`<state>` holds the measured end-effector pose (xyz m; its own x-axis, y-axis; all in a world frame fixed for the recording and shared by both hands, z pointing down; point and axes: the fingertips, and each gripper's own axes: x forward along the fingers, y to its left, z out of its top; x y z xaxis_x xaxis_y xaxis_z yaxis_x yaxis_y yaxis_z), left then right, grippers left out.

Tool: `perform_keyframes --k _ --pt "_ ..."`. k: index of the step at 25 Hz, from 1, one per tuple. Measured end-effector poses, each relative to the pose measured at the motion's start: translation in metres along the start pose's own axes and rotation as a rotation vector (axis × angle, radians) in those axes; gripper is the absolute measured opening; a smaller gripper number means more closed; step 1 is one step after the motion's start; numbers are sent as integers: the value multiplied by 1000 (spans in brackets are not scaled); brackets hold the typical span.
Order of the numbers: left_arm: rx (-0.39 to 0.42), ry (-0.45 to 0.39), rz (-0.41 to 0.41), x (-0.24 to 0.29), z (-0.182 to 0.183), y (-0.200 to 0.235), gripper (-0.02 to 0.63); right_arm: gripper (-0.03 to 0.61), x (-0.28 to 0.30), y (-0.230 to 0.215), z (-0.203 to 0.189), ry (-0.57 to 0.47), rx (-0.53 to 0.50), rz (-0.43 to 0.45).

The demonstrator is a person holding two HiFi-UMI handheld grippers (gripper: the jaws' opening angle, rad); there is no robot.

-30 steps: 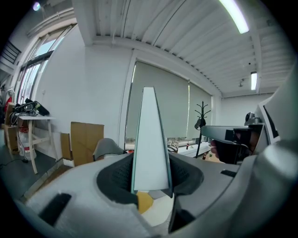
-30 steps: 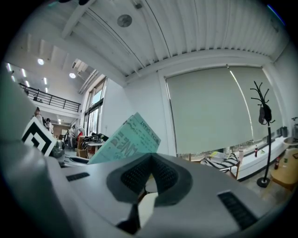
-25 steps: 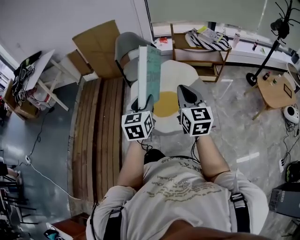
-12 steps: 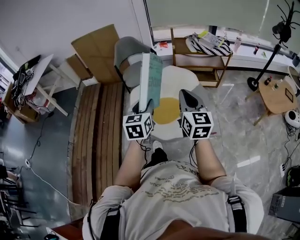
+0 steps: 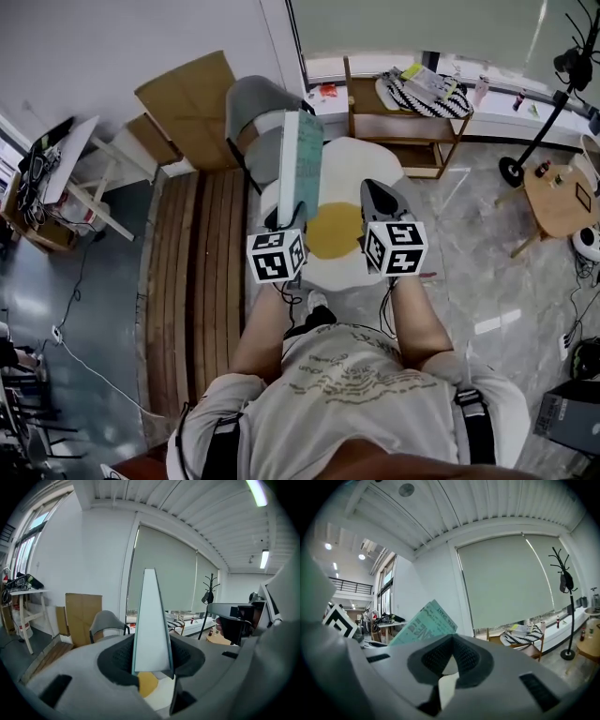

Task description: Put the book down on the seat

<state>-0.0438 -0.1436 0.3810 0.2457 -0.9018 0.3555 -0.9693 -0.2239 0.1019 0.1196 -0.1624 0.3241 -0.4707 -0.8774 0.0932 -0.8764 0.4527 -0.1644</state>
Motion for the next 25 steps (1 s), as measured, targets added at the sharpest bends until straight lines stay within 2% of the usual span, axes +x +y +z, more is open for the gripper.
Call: perform_keyframes --k 12,25 --pt "-19 51 31 58 19 69 175 26 98 13 4 45 -2 33" --pt "-71 43 22 112 40 138 175 26 191 31 5 75 -45 43"
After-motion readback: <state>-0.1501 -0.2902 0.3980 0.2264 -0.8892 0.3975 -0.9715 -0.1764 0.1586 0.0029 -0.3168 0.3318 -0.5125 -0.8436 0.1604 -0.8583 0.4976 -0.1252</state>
